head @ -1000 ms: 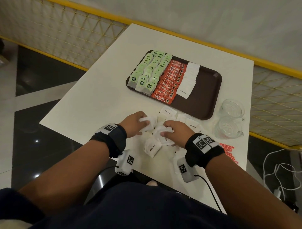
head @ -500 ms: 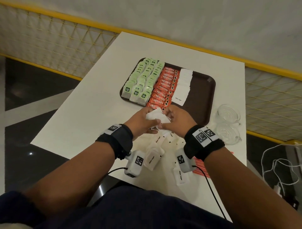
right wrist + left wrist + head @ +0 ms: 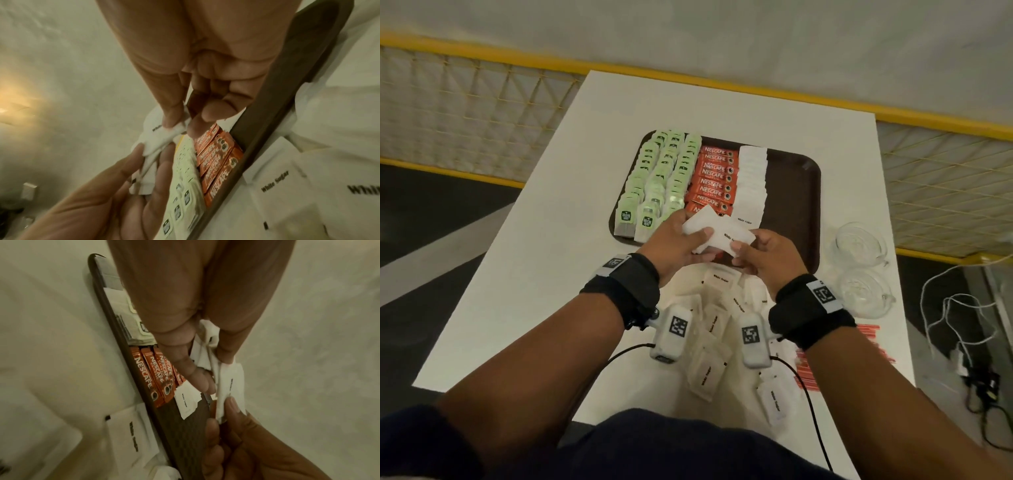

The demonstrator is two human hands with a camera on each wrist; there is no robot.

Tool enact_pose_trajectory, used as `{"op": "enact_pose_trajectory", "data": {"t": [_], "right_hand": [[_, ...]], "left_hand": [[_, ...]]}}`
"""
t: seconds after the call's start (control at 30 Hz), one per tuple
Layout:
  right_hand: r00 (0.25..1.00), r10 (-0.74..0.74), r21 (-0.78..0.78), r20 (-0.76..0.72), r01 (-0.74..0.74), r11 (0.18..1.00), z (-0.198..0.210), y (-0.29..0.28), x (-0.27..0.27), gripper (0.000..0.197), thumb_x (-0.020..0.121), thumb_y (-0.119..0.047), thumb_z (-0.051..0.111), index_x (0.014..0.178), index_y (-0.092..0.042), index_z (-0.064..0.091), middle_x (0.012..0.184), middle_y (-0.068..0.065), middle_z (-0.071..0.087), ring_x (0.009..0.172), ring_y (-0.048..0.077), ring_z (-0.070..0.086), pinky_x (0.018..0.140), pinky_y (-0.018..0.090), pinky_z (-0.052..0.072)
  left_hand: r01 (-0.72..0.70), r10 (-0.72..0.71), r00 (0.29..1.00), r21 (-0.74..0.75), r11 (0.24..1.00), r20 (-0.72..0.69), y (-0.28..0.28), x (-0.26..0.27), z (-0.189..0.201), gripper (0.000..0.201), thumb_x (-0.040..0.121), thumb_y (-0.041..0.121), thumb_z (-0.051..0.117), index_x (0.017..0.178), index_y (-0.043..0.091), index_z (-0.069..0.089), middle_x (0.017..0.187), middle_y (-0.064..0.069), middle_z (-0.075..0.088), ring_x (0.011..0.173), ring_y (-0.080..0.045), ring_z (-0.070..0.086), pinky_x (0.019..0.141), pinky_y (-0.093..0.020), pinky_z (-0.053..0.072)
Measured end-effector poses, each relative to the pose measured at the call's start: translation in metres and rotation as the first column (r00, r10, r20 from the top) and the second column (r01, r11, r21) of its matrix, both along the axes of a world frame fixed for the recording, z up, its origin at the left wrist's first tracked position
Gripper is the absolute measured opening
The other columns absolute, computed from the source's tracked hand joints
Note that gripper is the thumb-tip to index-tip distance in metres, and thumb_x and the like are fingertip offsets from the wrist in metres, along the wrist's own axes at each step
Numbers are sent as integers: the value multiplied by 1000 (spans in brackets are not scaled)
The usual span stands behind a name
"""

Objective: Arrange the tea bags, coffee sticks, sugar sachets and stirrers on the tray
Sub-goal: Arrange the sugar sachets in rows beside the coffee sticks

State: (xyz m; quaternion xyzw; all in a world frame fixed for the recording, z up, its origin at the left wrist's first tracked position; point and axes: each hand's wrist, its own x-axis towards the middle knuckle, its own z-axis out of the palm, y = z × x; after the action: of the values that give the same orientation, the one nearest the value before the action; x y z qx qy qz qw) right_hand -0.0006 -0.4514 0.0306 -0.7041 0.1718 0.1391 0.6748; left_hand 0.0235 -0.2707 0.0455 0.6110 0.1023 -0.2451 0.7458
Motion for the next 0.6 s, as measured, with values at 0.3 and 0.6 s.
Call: {"op": "enact_pose_trajectory", "data": {"t": [0.3,0.6], "right_hand": [[996,-42,-464,-77,1,886,-35,-36,49,14,95,-20,61,108,-15,62,92,2,71,81,15,69,77,32,58],[986,24,-674,-164,-130,727,-50,-37,88,16,86,-25,71,90,-20,57,79,3,70,74,16,67,83,37,54]], "left_hand": [[6,-11,1000,185,983,25,18,50,-13,27,97,3,56,120,5,42,107,-2,58,74,-9,72,67,-27,62],[-2,12,997,133,991,-72,16,70,-30,34,97,13,60,126,5,44,115,-10,62,81,-20,72,71,-30,62]]}}
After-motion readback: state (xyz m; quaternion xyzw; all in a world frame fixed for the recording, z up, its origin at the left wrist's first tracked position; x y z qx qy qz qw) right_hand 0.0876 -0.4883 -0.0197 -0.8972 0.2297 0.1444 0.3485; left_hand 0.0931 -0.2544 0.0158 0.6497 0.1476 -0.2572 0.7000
